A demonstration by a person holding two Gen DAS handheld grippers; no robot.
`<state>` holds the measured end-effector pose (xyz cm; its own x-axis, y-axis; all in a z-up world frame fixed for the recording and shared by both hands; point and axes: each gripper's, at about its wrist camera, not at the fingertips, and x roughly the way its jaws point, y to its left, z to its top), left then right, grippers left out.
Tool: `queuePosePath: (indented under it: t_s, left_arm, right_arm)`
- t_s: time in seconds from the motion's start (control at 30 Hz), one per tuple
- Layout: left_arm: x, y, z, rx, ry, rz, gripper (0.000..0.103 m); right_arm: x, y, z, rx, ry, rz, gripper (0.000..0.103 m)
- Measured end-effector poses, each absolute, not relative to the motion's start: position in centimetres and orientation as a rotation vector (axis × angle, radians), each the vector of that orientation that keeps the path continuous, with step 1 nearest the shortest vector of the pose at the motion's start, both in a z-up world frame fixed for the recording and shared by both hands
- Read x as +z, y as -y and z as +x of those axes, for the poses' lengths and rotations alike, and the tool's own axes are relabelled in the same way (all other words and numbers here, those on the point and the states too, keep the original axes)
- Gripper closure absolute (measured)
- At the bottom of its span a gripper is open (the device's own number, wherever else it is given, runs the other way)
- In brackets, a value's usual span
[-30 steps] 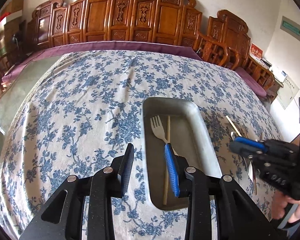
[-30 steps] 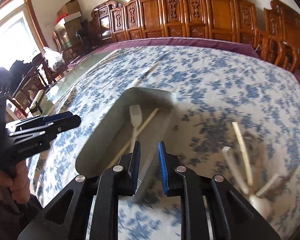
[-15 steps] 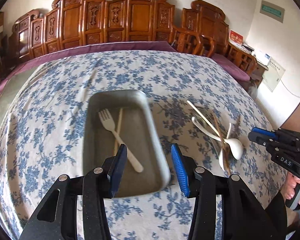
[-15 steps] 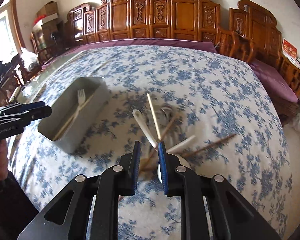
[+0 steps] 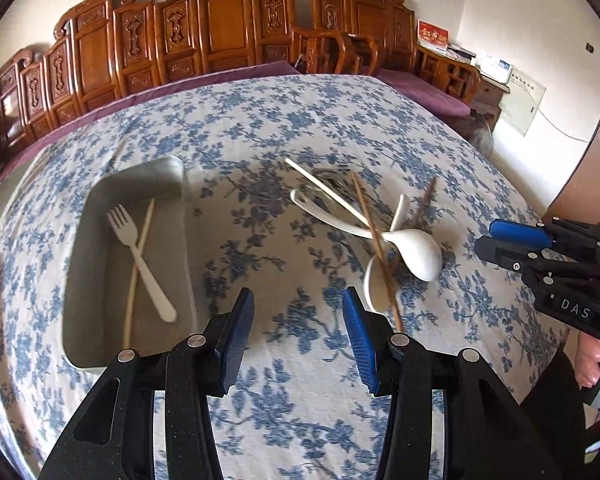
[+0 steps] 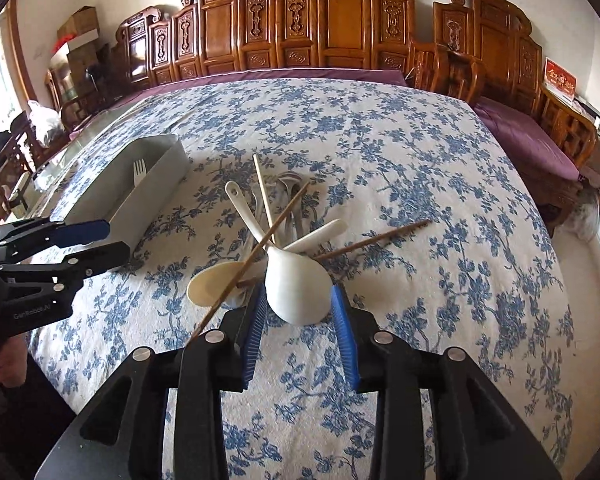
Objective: Organize utensils
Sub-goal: 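Grasp another wooden chopstick from the pile with the left tool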
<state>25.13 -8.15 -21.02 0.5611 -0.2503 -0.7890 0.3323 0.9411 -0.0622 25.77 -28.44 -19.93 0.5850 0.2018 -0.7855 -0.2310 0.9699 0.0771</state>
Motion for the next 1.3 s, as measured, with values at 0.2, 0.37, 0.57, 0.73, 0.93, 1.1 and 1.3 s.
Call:
queuePosePath:
  t_s: [0.2,0.37,0.57,0.73,0.93,1.1,1.3]
  left_arm:
    - [-21.6,9.7,24.9,-0.362,-0.921,0.093,0.060]
    - [-22.5,11.1,24.7,-0.393,-0.951,0.062,0.060]
    - [-24.2,13.0,24.5,-0.431,-0.993,0.067,0.060]
    - [-25.1,13.8,24.5,-0.459,-1.018,0.052,0.068]
    - [-25.4,14.0,24.7,-0.464,-1.034,0.043,0.074]
    - [-26.4,13.7,25.2,-0.471,-1.070,0.031,0.078]
    - [-26.5,13.1,25.5,-0.485,-1.086,0.003,0.099]
  right_arm:
    - [-20.3,30.0,24.9,0.237,-0.911,-0.010,0.067]
    - [-20.0,30.3,24.9,0.236,-0.902,-0.030,0.067]
    - [-20.1,31.4,25.1,0.223,-0.912,-0.008,0.067]
    - [-20.2,31.7,25.2,0.221,-0.916,0.002,0.067]
    - [-20.4,31.3,25.2,0.226,-0.918,-0.005,0.067]
    - [-20.8,30.7,25.2,0.232,-0.923,-0.023,0.067]
    - [-21.0,30.5,25.2,0.235,-0.927,-0.022,0.065]
